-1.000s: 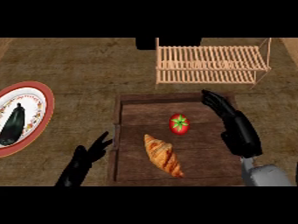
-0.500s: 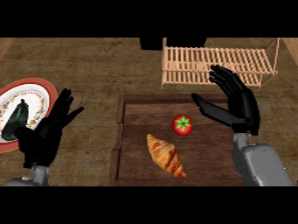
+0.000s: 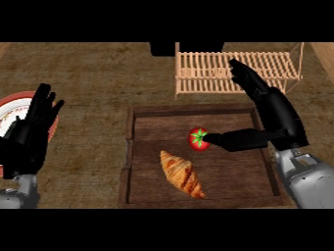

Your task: Pick the tomato from the tray and place it in the tiered shelf

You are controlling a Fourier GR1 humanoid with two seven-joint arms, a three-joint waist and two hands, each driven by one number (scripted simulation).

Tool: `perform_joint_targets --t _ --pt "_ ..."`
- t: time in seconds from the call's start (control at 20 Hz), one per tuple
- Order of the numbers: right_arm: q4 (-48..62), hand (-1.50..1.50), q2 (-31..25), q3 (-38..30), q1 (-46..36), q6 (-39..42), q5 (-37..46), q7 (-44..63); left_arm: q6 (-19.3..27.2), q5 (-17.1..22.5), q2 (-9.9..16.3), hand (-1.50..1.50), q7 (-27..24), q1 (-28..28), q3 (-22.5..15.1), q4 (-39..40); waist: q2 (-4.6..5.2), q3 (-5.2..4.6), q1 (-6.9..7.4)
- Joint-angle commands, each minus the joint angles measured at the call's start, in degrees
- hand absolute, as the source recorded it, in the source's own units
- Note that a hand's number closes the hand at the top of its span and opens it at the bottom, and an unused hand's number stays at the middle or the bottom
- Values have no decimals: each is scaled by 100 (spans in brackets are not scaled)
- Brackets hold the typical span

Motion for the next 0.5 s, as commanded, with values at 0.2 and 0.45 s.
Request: perform_joint_targets --t 0.2,0.45 --pt "-426 -150 -1041 1204 -1267 1174 1090 2714 47 -79 -76 0 -57 -11 -9 74 -18 -25 38" --pt "-194 -150 -805 1773 -2234 1895 1442 4390 36 -27 16 0 318 -135 36 -241 -10 -3 121"
